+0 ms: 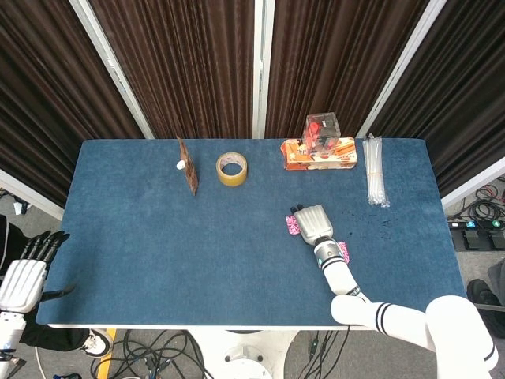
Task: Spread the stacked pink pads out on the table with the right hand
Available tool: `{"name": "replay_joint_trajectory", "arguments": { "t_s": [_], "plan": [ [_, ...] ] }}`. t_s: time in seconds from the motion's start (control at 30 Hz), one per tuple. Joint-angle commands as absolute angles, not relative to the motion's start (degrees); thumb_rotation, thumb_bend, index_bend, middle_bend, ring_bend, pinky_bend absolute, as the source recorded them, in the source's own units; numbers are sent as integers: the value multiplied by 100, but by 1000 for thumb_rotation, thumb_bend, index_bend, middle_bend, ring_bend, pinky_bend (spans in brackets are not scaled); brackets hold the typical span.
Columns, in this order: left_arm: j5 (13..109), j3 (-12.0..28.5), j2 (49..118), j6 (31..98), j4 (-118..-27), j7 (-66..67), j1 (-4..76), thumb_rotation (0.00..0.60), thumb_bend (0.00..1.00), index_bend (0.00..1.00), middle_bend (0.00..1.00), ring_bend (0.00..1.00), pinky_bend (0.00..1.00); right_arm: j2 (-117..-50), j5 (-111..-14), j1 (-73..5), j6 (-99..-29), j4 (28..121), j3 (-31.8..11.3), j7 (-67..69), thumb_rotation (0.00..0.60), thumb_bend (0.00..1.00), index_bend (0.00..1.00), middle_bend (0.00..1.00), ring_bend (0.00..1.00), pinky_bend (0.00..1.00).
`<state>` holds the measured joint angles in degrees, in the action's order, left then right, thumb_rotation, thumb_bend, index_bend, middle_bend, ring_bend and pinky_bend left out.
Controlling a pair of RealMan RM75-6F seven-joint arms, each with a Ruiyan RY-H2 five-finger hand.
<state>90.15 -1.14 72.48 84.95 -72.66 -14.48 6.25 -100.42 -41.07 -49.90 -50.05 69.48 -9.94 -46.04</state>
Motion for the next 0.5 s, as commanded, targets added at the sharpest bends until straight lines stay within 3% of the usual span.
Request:
{"name": "replay_joint_trajectory", "arguments": {
  "t_s": [0.03, 0.23, 0.5],
  "plan": [
    [9016, -113, 7247, 8495, -7267, -1446, 625, 600, 0, 112, 89, 0, 97, -10018, -4096, -4999, -5002, 6972, -972, -4600, 600, 244, 194, 213, 752, 800],
    [9015, -115, 7249, 8492, -7263, -1448, 619, 600, 0, 112, 90, 0, 97, -9837, -4155, -4993, -5106, 7211, -951, -4542, 600, 237, 189, 201, 752, 800],
    [9032, -121, 7251, 8489, -7275, -1422, 621, 600, 0, 113, 89, 0, 97, -9113, -4479, -4771, -5584, 8170, -901, -4374, 600, 232, 183, 213, 752, 800]
  ]
}}
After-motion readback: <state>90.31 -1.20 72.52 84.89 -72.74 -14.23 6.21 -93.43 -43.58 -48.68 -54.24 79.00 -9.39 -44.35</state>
